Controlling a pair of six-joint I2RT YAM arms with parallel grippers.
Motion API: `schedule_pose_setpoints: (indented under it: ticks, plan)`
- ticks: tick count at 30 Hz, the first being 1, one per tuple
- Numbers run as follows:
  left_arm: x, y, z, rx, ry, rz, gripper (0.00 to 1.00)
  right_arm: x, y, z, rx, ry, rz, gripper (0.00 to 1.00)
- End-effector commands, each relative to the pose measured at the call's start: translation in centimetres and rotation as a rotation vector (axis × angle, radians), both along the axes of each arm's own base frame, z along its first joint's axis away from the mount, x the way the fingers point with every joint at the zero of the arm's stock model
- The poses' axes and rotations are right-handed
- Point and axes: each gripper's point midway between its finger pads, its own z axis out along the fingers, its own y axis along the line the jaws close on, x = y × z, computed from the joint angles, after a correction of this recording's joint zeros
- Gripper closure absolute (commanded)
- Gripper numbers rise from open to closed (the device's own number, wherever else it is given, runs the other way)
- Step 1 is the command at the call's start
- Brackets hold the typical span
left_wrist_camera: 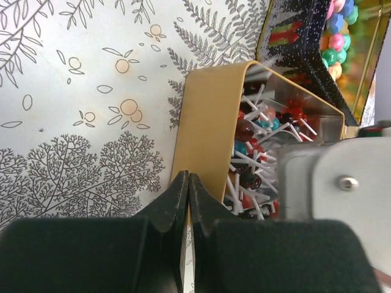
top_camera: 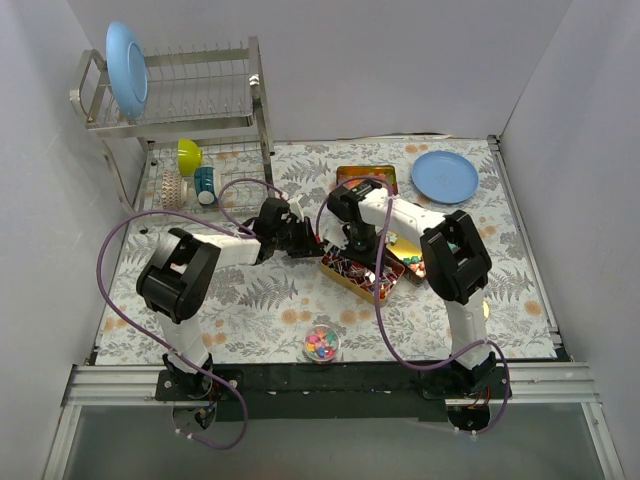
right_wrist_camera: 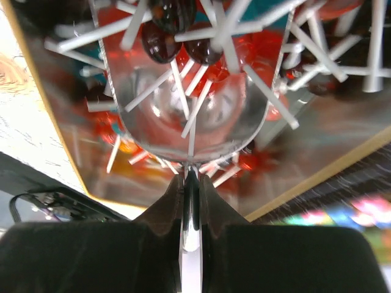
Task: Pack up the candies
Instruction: Scoop the fake candies from the storage box.
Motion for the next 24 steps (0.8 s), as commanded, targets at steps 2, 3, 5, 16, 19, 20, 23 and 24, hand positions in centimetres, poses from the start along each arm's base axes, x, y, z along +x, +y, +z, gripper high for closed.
schedule_pose_setpoints:
  ticks: [2,3,5,16,19,20,23,24]
  plan:
    - [0.5,0.0,2.2,-0.001,-0.032,-0.039,1.0,-2.8,0.1,-1.3,0.124,0.078,0.011,0.99]
    - [0.9,0.2,2.5,0.003,-0.04,-0.035,1.0,-2.3,0.5,-1.1,0.163,0.035,0.012,0.99]
    - [0.9,0.7,2.7,0.021,-0.051,-0.045,0.99,-2.3,0.3,-1.6,0.19,0.012,0.003,0.99]
    - [0.0,4.0,5.9,0.055,-0.071,-0.131,0.87,-0.4,1.9,0.0,0.417,-0.168,-0.008,0.99]
    - [-0.7,4.5,7.0,0.033,-0.062,-0.173,0.84,-1.6,1.1,-0.5,0.436,-0.152,-0.063,0.99]
    - [-0.6,4.5,7.3,0.027,-0.062,-0.181,0.83,-1.5,1.3,0.2,0.465,-0.184,-0.056,0.99]
    - [-0.8,5.0,7.9,0.012,-0.05,-0.191,0.81,-2.1,0.4,-0.2,0.469,-0.201,-0.029,0.99]
    - [-0.9,5.0,8.2,0.01,-0.052,-0.192,0.8,-2.2,0.2,-0.2,0.468,-0.205,-0.03,0.99]
